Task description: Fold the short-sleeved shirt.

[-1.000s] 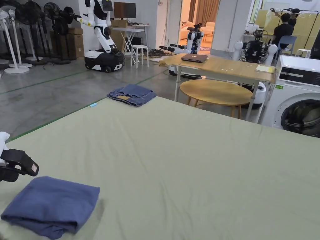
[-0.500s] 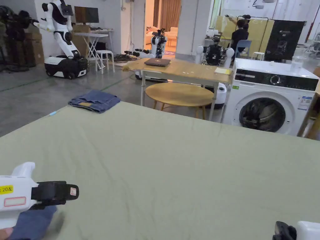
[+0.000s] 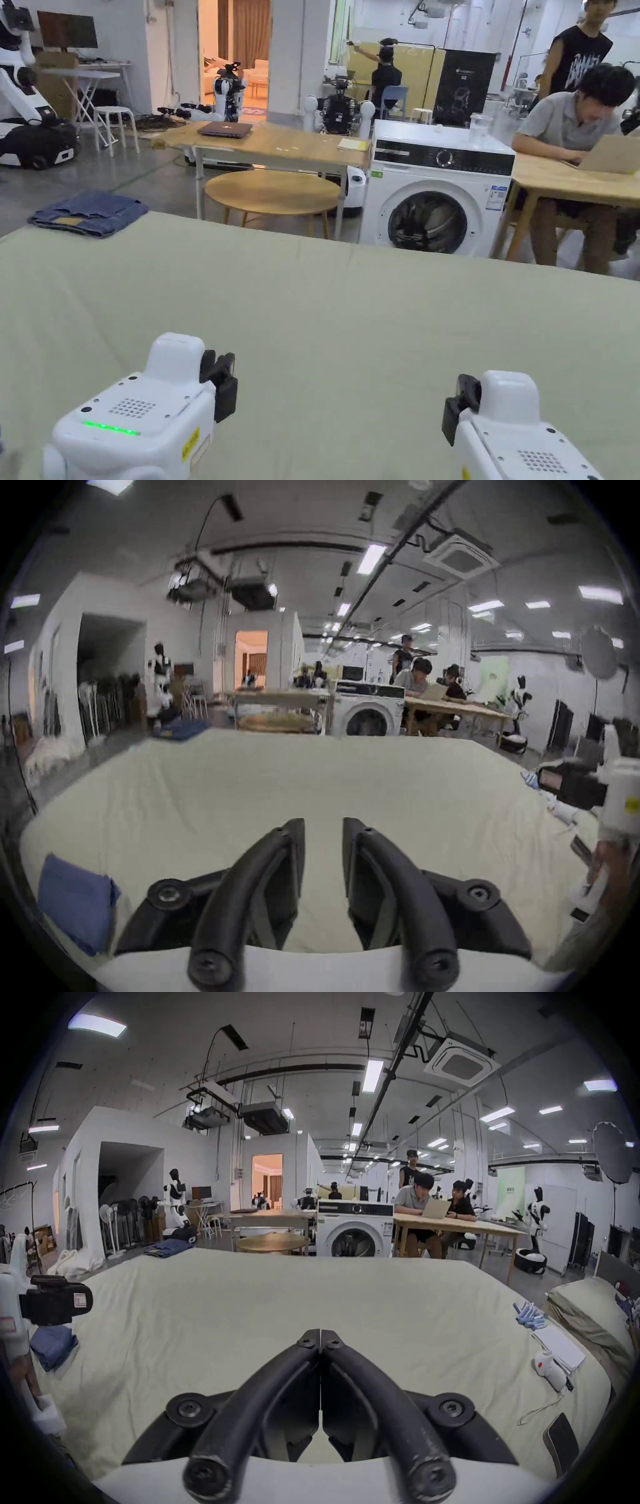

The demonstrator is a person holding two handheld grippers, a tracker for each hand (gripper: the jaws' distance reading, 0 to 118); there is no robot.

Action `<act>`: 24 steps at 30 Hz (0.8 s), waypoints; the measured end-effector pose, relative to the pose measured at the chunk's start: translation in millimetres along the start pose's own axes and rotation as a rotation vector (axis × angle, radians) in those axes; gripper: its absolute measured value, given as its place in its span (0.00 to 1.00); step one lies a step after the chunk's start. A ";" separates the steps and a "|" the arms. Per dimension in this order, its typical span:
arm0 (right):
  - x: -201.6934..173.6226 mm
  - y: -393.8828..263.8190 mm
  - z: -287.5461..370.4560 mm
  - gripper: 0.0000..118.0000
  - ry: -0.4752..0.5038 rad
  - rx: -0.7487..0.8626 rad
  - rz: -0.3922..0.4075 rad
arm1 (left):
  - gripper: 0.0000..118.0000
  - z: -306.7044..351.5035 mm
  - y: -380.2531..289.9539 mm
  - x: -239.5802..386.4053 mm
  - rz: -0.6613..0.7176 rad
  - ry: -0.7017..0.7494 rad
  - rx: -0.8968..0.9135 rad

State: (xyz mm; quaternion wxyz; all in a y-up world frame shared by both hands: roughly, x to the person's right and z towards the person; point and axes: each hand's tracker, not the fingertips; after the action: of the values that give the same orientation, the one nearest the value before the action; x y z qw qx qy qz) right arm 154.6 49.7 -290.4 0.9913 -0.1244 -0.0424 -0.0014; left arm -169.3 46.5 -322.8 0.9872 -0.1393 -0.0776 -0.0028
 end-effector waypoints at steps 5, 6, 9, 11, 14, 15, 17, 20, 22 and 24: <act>-0.1 2.2 6.4 0.00 -0.021 0.050 -0.018 | 0.00 2.6 0.7 23.1 -0.001 0.021 0.057; -0.1 1.4 7.4 0.00 -0.023 0.058 -0.022 | 0.00 2.9 1.5 27.4 0.007 0.022 0.066; -2.4 -1.7 9.5 0.00 -0.030 0.071 -0.024 | 0.00 6.5 -1.1 28.1 0.029 0.034 0.095; -4.6 -3.7 10.1 0.00 -0.031 0.069 -0.028 | 0.00 6.1 -0.8 30.3 0.030 0.038 0.098; -8.4 -8.6 9.7 0.00 -0.023 0.065 -0.026 | 0.00 10.2 -3.4 32.6 0.032 0.040 0.112; -9.9 -10.0 10.4 0.00 -0.032 0.067 -0.015 | 0.00 11.1 -4.4 33.9 0.028 0.048 0.122; -10.1 -11.8 12.9 0.00 -0.033 0.071 -0.028 | 0.00 11.9 -6.0 34.1 0.024 0.052 0.122; -10.6 -11.6 13.1 0.00 -0.034 0.069 -0.035 | 0.00 12.2 -5.4 34.3 0.036 0.059 0.130; -10.0 -11.0 13.5 0.00 -0.035 0.072 -0.035 | 0.00 13.1 -6.3 33.9 0.047 0.065 0.140; -9.5 -10.4 15.1 0.00 -0.028 0.072 -0.038 | 0.00 13.7 -6.8 33.2 0.049 0.068 0.142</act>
State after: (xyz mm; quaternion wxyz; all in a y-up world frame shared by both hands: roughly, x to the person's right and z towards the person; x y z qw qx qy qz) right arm 143.7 43.3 -274.0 0.9943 -0.0878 -0.0586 -0.0167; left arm -138.8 44.3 -302.7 0.9964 -0.0707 -0.0405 0.0221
